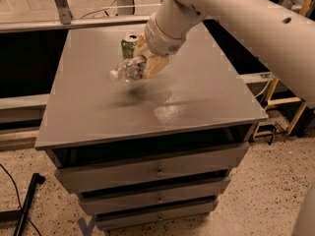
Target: Move water bottle near green can
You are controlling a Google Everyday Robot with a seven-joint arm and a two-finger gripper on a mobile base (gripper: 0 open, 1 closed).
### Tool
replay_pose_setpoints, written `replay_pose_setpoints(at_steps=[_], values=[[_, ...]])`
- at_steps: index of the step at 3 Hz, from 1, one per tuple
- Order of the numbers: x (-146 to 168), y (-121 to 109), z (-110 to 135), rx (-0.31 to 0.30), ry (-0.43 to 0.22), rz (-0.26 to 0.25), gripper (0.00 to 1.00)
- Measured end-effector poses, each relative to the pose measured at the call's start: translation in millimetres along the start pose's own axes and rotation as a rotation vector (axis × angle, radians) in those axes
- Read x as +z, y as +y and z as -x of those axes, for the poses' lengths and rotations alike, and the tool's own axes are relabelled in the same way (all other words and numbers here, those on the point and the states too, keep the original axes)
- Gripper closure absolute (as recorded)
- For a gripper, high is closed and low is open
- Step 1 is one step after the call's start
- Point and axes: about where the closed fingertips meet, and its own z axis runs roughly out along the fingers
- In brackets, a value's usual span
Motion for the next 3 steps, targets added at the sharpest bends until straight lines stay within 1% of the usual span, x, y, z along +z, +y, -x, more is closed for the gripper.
replay_pose_setpoints(at_steps=[1,2,3], values=[[8.9,-6.1,0.6,-0.015,0.010,0.014,0.00],[8.9,-6.1,0.7,-0.015,0.010,0.014,0.00],[-0.5,-5.6,-3.9,0.001,-0.004,-0.023,0.00]])
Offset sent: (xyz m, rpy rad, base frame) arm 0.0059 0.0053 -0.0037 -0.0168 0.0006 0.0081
